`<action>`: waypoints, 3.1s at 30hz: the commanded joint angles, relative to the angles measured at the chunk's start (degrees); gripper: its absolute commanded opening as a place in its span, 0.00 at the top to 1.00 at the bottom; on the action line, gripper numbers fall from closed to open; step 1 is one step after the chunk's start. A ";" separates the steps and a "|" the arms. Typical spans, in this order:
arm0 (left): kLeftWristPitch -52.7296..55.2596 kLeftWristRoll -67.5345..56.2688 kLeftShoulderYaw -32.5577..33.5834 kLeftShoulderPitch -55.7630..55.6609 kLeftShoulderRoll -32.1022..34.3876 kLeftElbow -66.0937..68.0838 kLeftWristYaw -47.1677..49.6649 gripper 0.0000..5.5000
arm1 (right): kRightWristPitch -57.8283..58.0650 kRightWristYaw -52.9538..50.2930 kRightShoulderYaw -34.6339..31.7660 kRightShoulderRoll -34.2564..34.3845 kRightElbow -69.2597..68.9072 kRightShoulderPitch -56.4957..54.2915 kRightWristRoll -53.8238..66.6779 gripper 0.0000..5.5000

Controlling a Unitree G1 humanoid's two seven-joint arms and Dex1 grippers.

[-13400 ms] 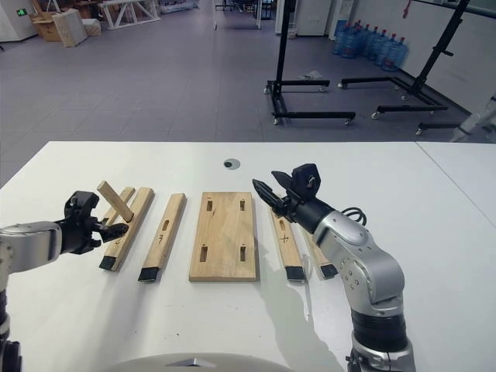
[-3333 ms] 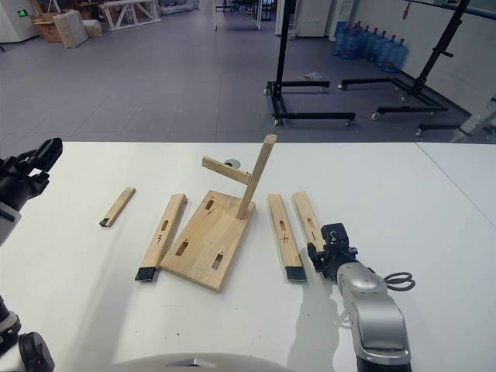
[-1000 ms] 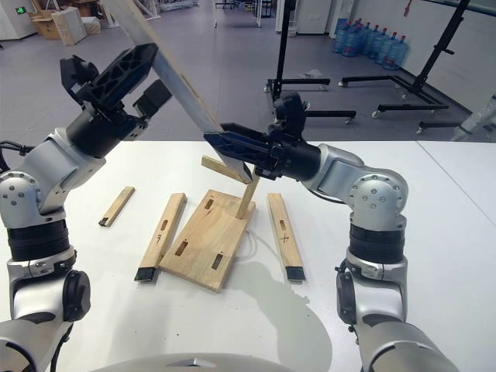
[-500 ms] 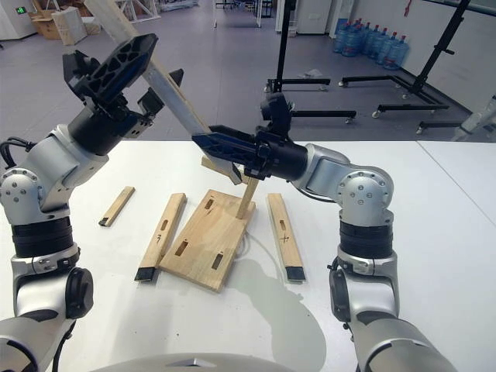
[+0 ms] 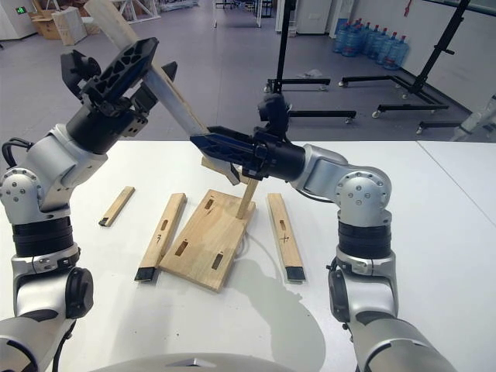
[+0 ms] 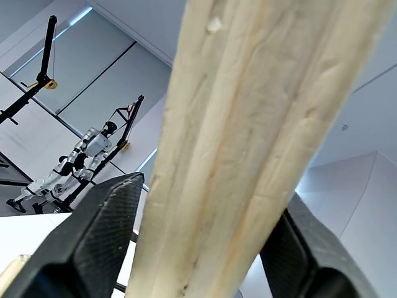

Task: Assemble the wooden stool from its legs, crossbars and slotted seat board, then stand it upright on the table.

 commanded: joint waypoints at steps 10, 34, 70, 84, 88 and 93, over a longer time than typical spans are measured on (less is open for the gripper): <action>-0.39 2.49 -0.18 0.37 0.69 -0.57 0.17 0.56 | -0.79 0.08 -0.05 -0.50 -0.66 0.25 -0.40 0.63; -8.83 49.32 -0.97 5.26 17.28 -1.66 -20.11 0.63 | -15.84 6.54 18.58 -21.43 -28.28 25.72 -25.61 0.40; -16.62 59.34 2.10 10.52 8.59 -2.10 -28.11 0.63 | -37.50 16.64 50.28 -31.35 -11.95 28.20 -81.03 0.40; -14.95 58.04 3.06 13.14 7.73 -5.54 -26.54 0.63 | -44.97 23.11 40.16 -41.04 -11.03 31.03 -79.28 0.40; -13.73 57.38 2.70 14.04 7.87 -6.47 -27.13 0.63 | -42.32 24.76 35.39 -38.18 -13.38 26.00 -75.67 0.40; -13.33 57.59 1.85 14.49 7.22 -7.58 -27.34 0.63 | -38.43 27.28 29.86 -35.70 -15.46 19.25 -71.67 0.40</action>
